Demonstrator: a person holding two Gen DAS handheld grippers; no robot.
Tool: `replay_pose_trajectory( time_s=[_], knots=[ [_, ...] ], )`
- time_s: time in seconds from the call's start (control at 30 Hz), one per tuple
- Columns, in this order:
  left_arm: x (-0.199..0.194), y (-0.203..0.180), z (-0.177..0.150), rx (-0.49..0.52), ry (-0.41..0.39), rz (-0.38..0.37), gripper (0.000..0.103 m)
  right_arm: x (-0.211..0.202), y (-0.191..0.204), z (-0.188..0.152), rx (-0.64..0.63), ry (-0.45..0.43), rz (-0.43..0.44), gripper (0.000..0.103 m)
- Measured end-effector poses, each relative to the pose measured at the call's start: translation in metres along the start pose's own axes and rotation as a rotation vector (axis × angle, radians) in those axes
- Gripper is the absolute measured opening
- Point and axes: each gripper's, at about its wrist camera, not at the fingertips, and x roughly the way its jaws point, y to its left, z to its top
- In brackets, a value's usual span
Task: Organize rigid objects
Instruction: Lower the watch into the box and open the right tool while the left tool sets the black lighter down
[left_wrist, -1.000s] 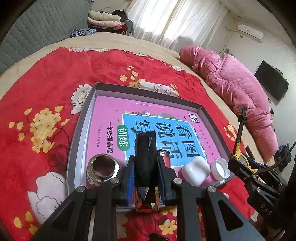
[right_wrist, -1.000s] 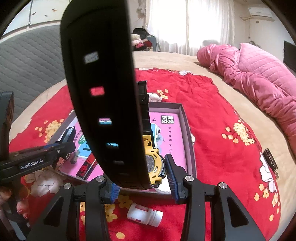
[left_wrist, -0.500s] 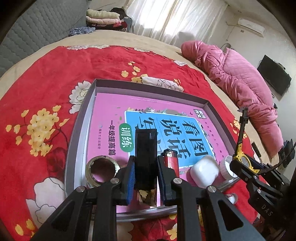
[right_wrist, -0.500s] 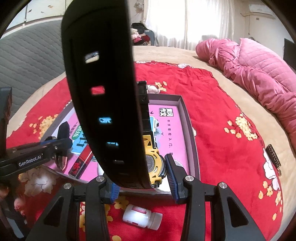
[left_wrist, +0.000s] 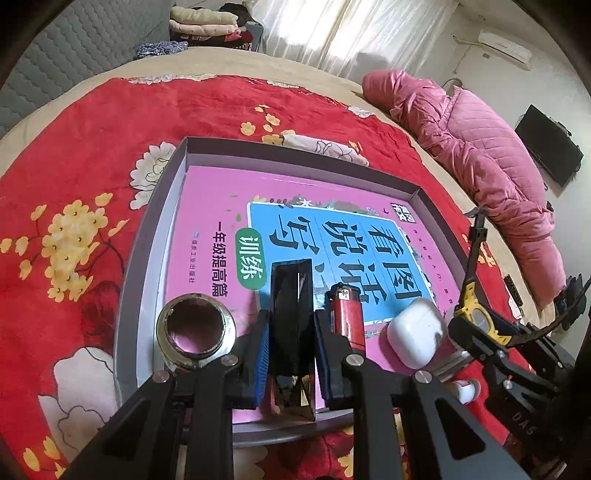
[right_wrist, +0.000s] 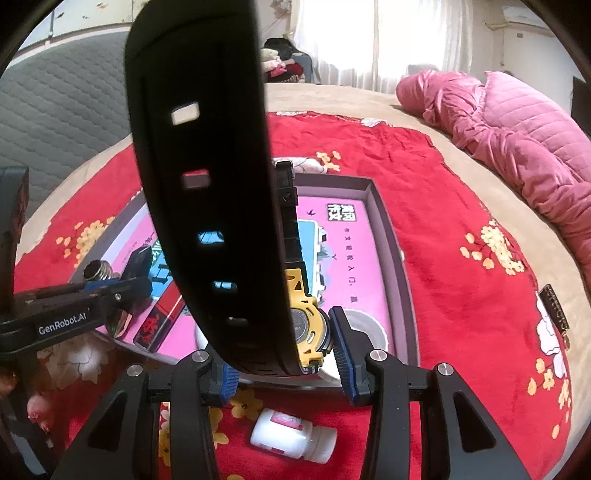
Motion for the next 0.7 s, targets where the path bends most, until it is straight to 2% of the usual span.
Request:
replay_pose_trajectory(
  time_s=[0.7],
  knots=[
    [0.0007, -0.0006, -0.0001, 0.000, 0.002, -0.001, 0.022, 0.0045, -0.0034, -0.0081, 0.009, 0.010, 0.011, 0.044]
  ],
)
